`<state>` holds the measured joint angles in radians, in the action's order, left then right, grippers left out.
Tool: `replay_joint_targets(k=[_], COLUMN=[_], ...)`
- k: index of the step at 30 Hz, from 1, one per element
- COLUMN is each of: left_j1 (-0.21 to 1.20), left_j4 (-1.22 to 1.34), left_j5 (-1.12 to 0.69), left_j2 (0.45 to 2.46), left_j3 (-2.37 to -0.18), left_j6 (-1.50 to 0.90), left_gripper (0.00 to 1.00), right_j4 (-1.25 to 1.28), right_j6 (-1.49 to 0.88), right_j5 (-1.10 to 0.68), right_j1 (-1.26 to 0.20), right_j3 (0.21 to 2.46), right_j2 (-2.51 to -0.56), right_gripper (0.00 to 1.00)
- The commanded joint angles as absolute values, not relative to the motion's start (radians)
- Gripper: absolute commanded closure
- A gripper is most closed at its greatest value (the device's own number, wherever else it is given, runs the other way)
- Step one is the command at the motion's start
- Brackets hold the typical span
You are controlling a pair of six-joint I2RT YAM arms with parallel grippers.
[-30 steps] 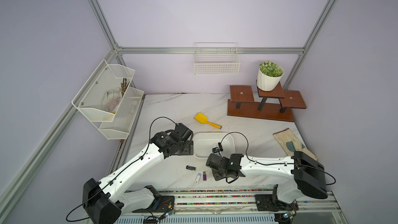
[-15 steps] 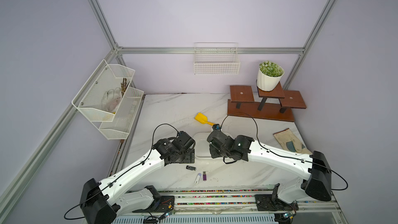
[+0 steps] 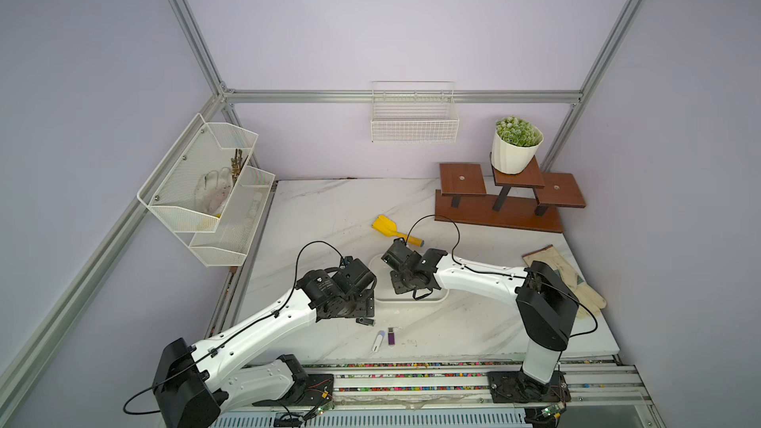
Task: Put the usb flash drive into the storage box
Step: Place the USB flash in the storage box.
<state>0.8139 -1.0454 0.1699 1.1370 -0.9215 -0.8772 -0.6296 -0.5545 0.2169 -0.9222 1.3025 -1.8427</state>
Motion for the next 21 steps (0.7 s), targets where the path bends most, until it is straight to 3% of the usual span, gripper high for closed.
replay_joint_targets(k=[1, 15, 19, 21], left_j1=[0.823, 0.907, 0.955, 0.967], left_j4=[-1.029, -0.934, -0.842, -0.809], left_j5=[0.163, 0.116, 0.1, 0.1], left_j2=[1.148, 1.146, 1.141, 1.137], left_j3=[-0.93, -0.823, -0.748, -0.725], left_j6=[-0.886, -0.883, -0.902, -0.912], left_gripper=[0.1, 0.15, 0.15, 0.15], right_j4=[-0.558, -0.532, -0.536, -0.535], right_j6=[-0.551, -0.528, -0.526, -0.524], right_j5=[0.199, 0.18, 0.187, 0.188], right_j1=[-0.907, -0.89, -0.888, -0.887], right_j3=[1.318, 1.362, 1.363, 1.362], right_j2=[-1.873, -1.996, -1.993, -1.991], right_gripper=[1.0, 0.99, 0.72, 0.66])
